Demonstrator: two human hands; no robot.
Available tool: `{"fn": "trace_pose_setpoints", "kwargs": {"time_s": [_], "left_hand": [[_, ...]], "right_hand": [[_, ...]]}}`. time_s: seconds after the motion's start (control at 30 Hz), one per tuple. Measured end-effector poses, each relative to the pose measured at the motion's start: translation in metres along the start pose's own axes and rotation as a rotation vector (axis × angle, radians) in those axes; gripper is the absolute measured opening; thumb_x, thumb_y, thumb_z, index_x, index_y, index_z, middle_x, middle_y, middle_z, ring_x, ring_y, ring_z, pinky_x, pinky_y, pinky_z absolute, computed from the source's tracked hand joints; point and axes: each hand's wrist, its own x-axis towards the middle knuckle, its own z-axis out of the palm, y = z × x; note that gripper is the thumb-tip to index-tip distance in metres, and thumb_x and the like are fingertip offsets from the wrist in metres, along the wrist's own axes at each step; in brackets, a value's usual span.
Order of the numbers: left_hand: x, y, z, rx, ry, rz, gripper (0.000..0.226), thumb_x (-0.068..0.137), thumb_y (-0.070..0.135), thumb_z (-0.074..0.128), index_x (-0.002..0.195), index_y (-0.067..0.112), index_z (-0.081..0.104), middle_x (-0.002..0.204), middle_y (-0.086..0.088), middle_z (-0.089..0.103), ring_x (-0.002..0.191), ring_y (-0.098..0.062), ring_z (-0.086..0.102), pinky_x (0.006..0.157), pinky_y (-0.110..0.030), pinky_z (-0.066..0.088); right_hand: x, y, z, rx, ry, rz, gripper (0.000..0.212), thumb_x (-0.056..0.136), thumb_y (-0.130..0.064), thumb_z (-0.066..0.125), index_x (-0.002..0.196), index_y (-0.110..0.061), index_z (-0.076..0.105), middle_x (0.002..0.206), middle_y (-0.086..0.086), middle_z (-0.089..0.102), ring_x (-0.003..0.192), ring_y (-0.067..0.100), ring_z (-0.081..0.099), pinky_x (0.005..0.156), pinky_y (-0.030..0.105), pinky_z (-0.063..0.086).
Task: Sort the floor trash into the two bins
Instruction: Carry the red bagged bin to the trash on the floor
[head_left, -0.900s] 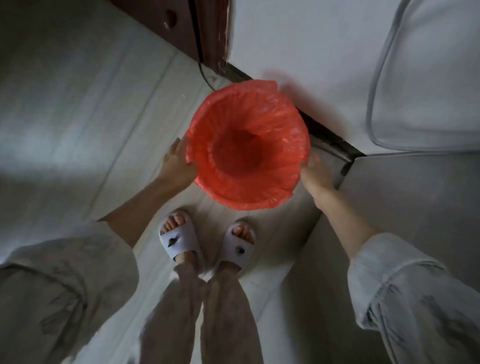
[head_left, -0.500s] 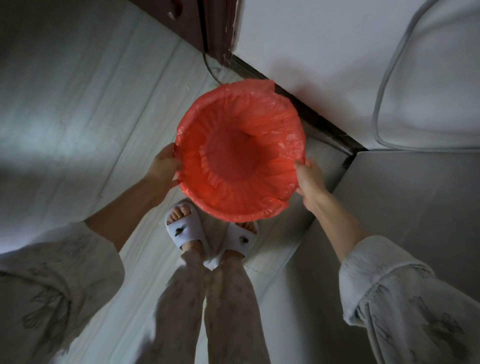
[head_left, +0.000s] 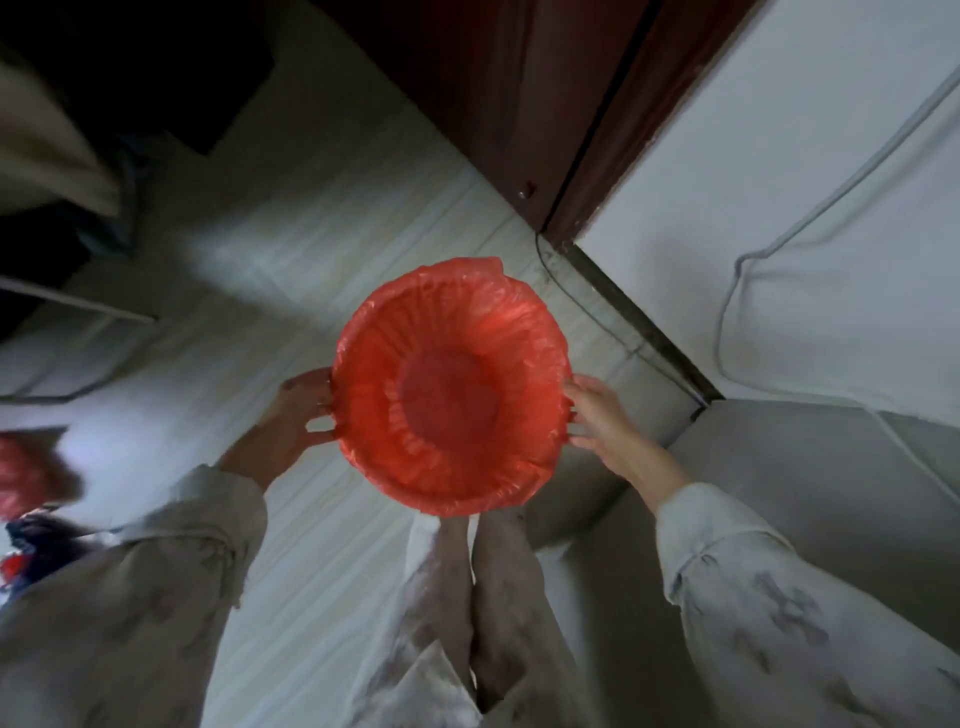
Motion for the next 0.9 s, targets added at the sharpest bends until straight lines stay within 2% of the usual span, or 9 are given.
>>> {"fn": "trace_pose_setpoints", "kwargs": {"time_s": [0.07,0.2,0.27,0.4,0.5,0.6,0.73,0.9], "left_hand": [[-0.043,-0.016,-0.022,-0.089,0.024,0.057,0.038,0.088,-0.001,0.038,0.119,0.012,0.056,0.080,-0.003,0.055,0.074,-0.018,0.054,0.071,-0.035,0.050],[-0.141,-0.068,-0.049,-0.382,0.132,0.103,0.033,0.092,0.001,0.032,0.114,0.012,0.054,0.086,-0.004,0.056,0.077,-0.020,0.056,0.072,-0.036,0.051],[-0.181,-0.098,-0.060,-0.533,0.212,0.121,0.031,0.092,0.002,0.031,0.107,0.013,0.056,0.085,-0.003,0.056,0.075,-0.019,0.055,0.069,-0.033,0.051],[-0.244,-0.166,-0.093,-0.741,0.348,0.107,0.035,0.091,0.002,0.029,0.092,0.018,0.060,0.079,-0.001,0.058,0.072,-0.017,0.055,0.072,-0.035,0.048],[-0.285,-0.219,-0.130,-0.857,0.459,0.102,0.034,0.092,0.005,0.031,0.083,0.020,0.060,0.078,-0.001,0.057,0.072,-0.016,0.054,0.069,-0.032,0.046],[-0.317,-0.276,-0.169,-0.958,0.537,0.098,0.029,0.096,0.015,0.037,0.079,0.020,0.061,0.080,0.000,0.057,0.073,-0.015,0.054,0.071,-0.030,0.044],[-0.358,-0.373,-0.226,-1.105,0.624,0.071,0.024,0.094,0.017,0.041,0.082,0.020,0.062,0.082,0.001,0.057,0.072,-0.013,0.052,0.068,-0.027,0.044],[-0.410,-0.483,-0.308,-1.232,0.767,-0.030,0.017,0.088,0.016,0.048,0.085,0.020,0.064,0.084,-0.001,0.056,0.076,-0.015,0.052,0.065,-0.025,0.045]], "right_hand": [[-0.034,-0.015,0.010,-0.089,-0.043,-0.097,0.028,0.093,-0.033,0.051,0.117,-0.019,0.054,0.095,0.003,0.062,0.078,0.015,0.060,0.059,0.026,0.048],[-0.105,-0.047,0.035,-0.261,-0.151,-0.238,0.012,0.096,-0.032,0.047,0.093,-0.024,0.055,0.082,-0.003,0.058,0.073,0.011,0.055,0.063,0.027,0.044],[-0.137,-0.056,0.058,-0.352,-0.200,-0.316,0.011,0.097,-0.029,0.045,0.095,-0.024,0.055,0.082,-0.003,0.056,0.071,0.011,0.052,0.063,0.026,0.043],[-0.193,-0.048,0.130,-0.578,-0.305,-0.432,0.019,0.097,-0.028,0.046,0.113,-0.021,0.055,0.085,-0.002,0.059,0.074,0.012,0.054,0.062,0.028,0.045],[-0.231,-0.016,0.194,-0.733,-0.399,-0.451,0.020,0.097,-0.029,0.046,0.114,-0.021,0.054,0.086,-0.002,0.058,0.074,0.012,0.054,0.062,0.028,0.045],[-0.264,0.029,0.253,-0.836,-0.479,-0.435,0.014,0.097,-0.027,0.045,0.105,-0.022,0.055,0.083,-0.003,0.058,0.073,0.012,0.053,0.062,0.027,0.044],[-0.311,0.107,0.342,-0.956,-0.536,-0.422,0.012,0.098,-0.024,0.044,0.093,-0.022,0.055,0.078,-0.003,0.056,0.068,0.011,0.052,0.061,0.026,0.041],[-0.371,0.215,0.453,-1.051,-0.575,-0.409,0.015,0.097,-0.024,0.044,0.091,-0.019,0.056,0.072,-0.003,0.054,0.065,0.012,0.050,0.058,0.024,0.040]]}}
